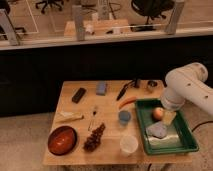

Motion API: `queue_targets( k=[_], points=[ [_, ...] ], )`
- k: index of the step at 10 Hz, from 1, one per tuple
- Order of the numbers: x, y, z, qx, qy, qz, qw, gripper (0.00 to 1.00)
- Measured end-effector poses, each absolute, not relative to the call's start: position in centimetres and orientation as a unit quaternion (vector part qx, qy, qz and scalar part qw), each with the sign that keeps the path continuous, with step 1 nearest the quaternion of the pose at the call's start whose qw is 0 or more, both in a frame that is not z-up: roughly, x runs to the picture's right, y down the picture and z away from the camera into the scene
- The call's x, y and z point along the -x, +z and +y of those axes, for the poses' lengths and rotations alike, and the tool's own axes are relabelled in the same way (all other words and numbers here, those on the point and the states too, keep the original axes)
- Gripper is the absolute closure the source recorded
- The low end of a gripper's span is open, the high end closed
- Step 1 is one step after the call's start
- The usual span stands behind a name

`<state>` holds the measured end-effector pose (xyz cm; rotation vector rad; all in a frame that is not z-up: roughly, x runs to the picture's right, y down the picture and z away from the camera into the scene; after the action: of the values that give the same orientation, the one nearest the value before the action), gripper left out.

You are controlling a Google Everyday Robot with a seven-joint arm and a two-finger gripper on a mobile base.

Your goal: Place fork in tray

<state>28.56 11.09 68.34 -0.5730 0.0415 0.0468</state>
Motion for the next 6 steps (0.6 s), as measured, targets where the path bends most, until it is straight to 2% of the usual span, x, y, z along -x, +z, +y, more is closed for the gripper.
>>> queue_targets(
  k=[6],
  points=[
    [-27.5,69.1,9.8,0.272,-0.016,-0.001,0.962,0.2]
  ],
)
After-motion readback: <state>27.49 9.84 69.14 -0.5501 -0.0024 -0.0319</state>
